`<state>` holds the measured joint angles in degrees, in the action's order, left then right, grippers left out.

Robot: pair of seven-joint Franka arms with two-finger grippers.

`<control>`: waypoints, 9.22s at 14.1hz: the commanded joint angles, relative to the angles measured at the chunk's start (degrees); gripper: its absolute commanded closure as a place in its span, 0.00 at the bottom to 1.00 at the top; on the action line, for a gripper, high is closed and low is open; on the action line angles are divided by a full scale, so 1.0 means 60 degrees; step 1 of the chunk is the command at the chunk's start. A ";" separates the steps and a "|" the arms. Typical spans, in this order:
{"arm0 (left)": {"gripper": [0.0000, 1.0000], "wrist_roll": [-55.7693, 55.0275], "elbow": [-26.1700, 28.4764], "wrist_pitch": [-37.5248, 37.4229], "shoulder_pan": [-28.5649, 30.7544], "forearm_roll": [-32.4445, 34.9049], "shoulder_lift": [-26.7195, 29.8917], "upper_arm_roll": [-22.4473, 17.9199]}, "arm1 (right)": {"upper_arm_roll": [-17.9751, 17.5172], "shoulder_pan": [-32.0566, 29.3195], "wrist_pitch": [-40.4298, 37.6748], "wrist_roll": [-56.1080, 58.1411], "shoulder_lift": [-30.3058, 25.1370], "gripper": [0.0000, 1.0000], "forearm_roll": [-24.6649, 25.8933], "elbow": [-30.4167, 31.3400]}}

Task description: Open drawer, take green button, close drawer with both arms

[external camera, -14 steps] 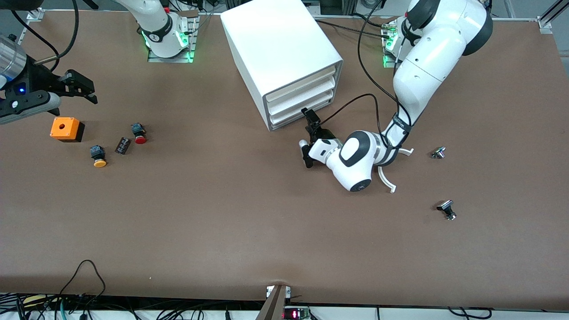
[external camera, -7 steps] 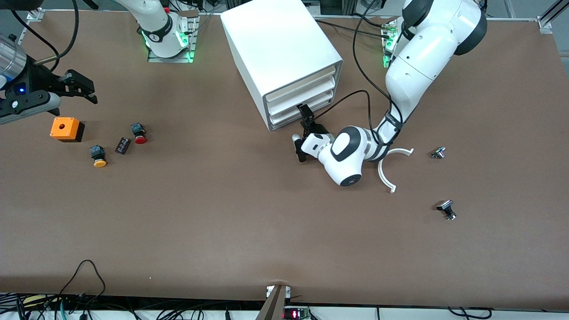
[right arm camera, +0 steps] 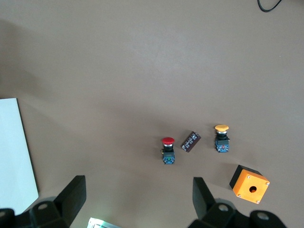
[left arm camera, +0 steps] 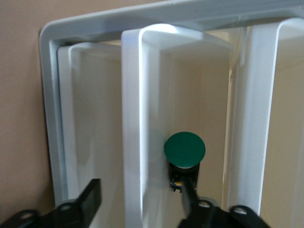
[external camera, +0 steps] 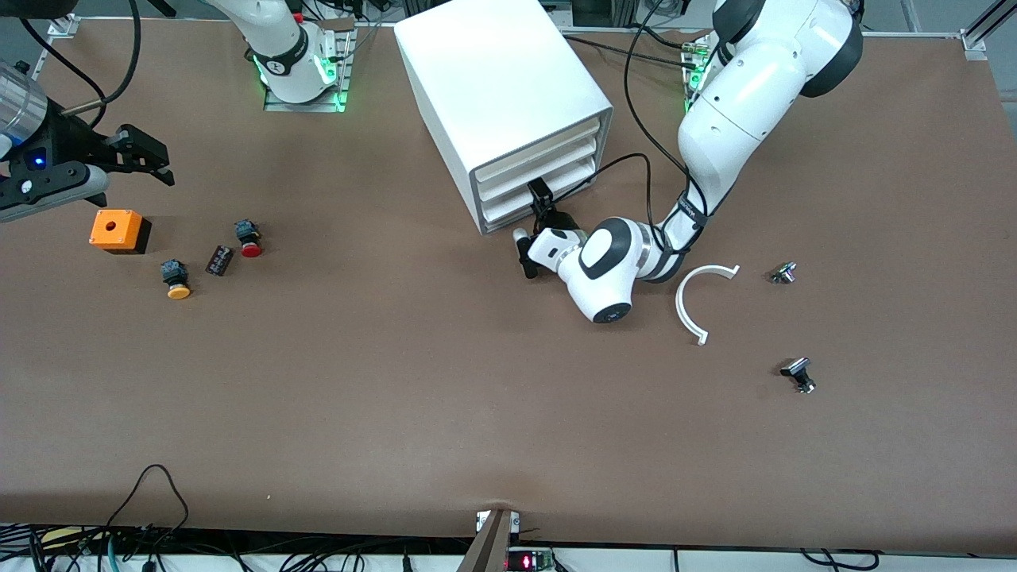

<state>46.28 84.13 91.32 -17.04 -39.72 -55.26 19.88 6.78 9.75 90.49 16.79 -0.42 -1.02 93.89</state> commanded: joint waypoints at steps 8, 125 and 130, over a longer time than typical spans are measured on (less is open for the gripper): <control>1.00 -0.0170 0.0261 0.0116 -0.0177 -0.0162 0.0362 -0.0106 | -0.0090 -0.0073 -0.0081 -0.0088 0.0114 0.01 0.0067 -0.0253; 0.00 -1.4920 0.2253 0.6487 -0.2476 0.4819 0.3878 -0.4647 | 0.0188 0.3989 0.0754 -0.5985 0.5638 0.96 -0.1325 -0.3567; 0.00 -1.5609 0.2253 0.7191 -0.2945 0.4833 0.3336 -0.4647 | 0.1518 0.3062 0.1848 -0.2335 0.5490 0.96 -0.1339 -0.1665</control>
<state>-45.36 97.39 132.95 -33.40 -11.49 -34.41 -7.54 13.33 28.39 96.79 -3.45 35.32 -8.19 75.87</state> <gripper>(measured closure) 0.000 0.595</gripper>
